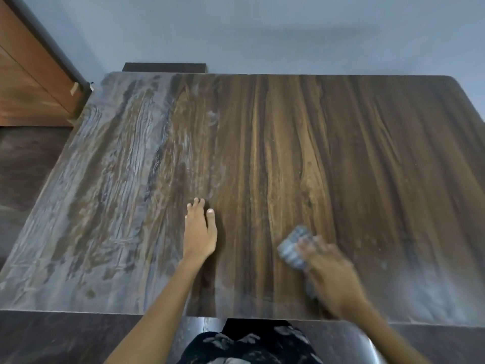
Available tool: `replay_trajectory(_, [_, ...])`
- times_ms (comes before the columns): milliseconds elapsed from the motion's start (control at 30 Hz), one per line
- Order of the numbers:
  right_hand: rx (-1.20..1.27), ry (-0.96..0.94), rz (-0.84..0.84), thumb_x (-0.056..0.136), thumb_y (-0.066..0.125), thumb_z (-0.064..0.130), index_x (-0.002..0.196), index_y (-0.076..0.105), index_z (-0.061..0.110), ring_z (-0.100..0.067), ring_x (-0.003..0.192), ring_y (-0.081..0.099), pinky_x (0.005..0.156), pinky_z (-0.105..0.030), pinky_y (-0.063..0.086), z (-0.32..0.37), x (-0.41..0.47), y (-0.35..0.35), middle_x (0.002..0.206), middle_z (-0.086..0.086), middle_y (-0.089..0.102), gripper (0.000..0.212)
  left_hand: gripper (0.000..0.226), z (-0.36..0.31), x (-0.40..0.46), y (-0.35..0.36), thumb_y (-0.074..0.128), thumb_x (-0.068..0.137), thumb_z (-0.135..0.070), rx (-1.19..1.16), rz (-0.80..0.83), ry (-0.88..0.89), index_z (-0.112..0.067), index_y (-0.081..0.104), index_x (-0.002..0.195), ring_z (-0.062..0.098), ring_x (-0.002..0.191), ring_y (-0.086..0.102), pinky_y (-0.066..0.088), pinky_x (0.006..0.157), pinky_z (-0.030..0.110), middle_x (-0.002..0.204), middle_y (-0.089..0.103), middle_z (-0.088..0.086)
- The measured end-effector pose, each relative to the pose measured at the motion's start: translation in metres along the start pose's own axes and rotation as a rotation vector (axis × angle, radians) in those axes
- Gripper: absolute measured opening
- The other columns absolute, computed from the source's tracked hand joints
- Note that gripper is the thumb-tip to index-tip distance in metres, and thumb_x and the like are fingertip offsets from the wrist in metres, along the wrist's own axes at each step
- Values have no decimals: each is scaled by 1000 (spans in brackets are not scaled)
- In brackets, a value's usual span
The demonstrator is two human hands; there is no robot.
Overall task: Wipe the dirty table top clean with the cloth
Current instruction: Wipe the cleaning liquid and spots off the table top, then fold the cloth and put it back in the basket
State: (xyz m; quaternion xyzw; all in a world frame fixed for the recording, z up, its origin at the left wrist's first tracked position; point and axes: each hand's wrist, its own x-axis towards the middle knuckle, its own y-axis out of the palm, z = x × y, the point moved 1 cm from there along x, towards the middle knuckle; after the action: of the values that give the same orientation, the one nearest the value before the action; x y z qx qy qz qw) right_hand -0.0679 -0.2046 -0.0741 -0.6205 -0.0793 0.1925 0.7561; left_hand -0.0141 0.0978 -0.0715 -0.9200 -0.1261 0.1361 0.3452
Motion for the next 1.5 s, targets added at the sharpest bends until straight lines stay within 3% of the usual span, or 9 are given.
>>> replay_trajectory(200, [165, 807, -211, 98, 26, 32, 148, 18, 12, -34, 143, 10, 114, -47, 12, -28, 93, -29, 155, -9, 19, 54, 48, 0, -6, -2, 28, 100, -29, -49, 42, -11, -7, 27, 143, 16, 144, 9, 9, 118, 34, 153, 23, 5])
replay_trajectory(433, [-48, -345, 62, 83, 38, 33, 141, 35, 24, -22, 133, 39, 107, -39, 34, 140, 39, 20, 144, 4, 44, 59, 48, -9, -5, -10, 27, 101, -28, -71, 92, -58, -5, 30, 142, 20, 143, 14, 14, 114, 32, 151, 29, 9])
replay_trajectory(600, [-240, -602, 198, 82, 44, 40, 141, 31, 38, -11, 136, 34, 109, -33, 25, 51, -52, 19, 144, 19, 39, 60, 49, -6, -19, -2, 28, 100, -30, 1, 161, -10, -5, 30, 142, 20, 144, 5, 10, 116, 35, 154, 19, 7])
replay_trajectory(900, [92, 608, -91, 95, 7, 47, 148, 12, 20, -27, 144, 13, 115, -42, 13, -49, 32, -26, 155, -1, 17, 59, 49, -13, -30, 7, 30, 99, -31, 10, 186, -22, -9, 28, 143, 18, 144, 2, 8, 115, 35, 155, 15, 4])
replay_trajectory(1000, [208, 471, -70, 94, -2, 51, 144, 23, 13, -28, 141, 21, 110, -46, 27, 21, 63, -22, 150, -9, 32, 68, 51, -28, -33, 15, 34, 99, -32, -61, 229, -14, -9, 28, 143, 16, 144, 7, 9, 114, 29, 154, 20, 5])
replay_trajectory(1100, [444, 345, 23, 97, 11, 46, 145, 28, 25, -11, 144, -4, 114, -35, 7, 73, 72, -10, 156, 9, 12, 55, 53, -53, -42, 32, 36, 97, -37, -100, 332, 12, -11, 31, 143, 15, 143, 14, 13, 114, 28, 151, 28, 3])
replay_trajectory(1267, [1175, 675, -205, 88, 57, 6, 113, 55, 23, -15, 114, 48, 98, -24, 37, 67, 98, -36, 136, -3, 37, 30, 41, -84, -42, 47, 37, 99, -30, -62, 378, 92, -13, 40, 136, 20, 139, 26, 23, 111, 34, 141, 44, 2])
replay_trajectory(1367, [1320, 879, -69, 79, 72, 12, 131, 43, 5, -23, 99, 56, 83, -31, 49, 54, 113, -41, 126, -13, 47, 61, 42, -90, -31, 48, 39, 98, -22, -135, 424, 40, -10, 35, 139, 18, 135, 32, 26, 106, 25, 143, 40, 2])
replay_trajectory(1500, [1532, 754, 145, 88, 60, 4, 115, 61, -2, -14, 66, 58, 56, -23, 43, 60, 138, -67, 82, -8, 66, 28, 39, -98, -9, 43, 38, 98, -12, -276, 481, -33, -8, 40, 137, 16, 115, 51, 41, 96, 25, 128, 53, 4])
